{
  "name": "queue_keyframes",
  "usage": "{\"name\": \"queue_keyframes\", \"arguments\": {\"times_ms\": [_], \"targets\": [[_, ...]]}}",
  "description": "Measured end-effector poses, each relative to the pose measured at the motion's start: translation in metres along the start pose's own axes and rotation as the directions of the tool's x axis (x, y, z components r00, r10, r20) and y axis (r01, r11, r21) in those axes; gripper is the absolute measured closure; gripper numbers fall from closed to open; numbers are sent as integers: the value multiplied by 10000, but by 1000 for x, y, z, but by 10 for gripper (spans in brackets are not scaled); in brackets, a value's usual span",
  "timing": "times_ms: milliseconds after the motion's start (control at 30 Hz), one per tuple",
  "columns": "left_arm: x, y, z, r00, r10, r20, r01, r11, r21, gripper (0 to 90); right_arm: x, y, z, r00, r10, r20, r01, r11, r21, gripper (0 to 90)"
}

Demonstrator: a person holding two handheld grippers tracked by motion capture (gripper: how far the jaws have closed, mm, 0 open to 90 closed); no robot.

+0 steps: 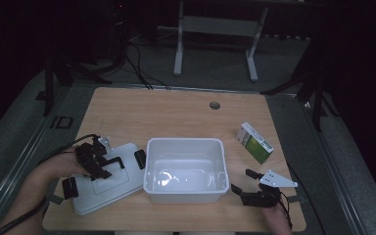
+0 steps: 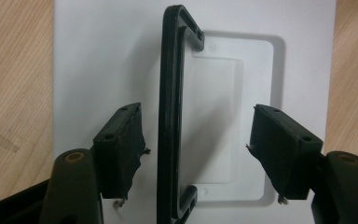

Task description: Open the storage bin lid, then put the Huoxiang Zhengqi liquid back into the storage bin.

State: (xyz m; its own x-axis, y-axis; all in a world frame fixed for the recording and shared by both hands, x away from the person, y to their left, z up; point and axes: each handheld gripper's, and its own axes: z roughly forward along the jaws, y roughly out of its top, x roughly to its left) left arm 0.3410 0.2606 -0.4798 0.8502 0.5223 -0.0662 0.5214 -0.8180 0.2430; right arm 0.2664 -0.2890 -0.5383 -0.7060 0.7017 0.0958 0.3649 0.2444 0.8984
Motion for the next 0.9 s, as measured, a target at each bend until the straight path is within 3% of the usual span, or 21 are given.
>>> {"name": "queue_keyframes", "arguments": {"times_ms": [200,300,367,467,667,900], "targets": [[2,1,-3,9999,-123,-115,124,9999,56,347,-2,4,-4,9998,37,195,-42,9997,248,139],[2,1,-5,9998,-173,-122,173,9998,40,347,-4,9,-9,9991,308,287,-318,9988,361,138],[2,1,-5,9998,-171,-143,172,9998,45,347,-4,10,-11,9985,159,515,-181,9989,430,130],[2,1,-5,9997,-174,-153,176,9998,79,347,-6,11,-15,9986,139,502,-168,9982,571,126],[2,0,-5,9995,-267,-139,268,9996,80,347,-14,14,-25,9966,186,808,-245,9970,731,126],[2,-1,-7,9996,-232,-173,232,9997,-4,347,-29,27,-40,9904,174,1368,-251,9982,546,132]]}}
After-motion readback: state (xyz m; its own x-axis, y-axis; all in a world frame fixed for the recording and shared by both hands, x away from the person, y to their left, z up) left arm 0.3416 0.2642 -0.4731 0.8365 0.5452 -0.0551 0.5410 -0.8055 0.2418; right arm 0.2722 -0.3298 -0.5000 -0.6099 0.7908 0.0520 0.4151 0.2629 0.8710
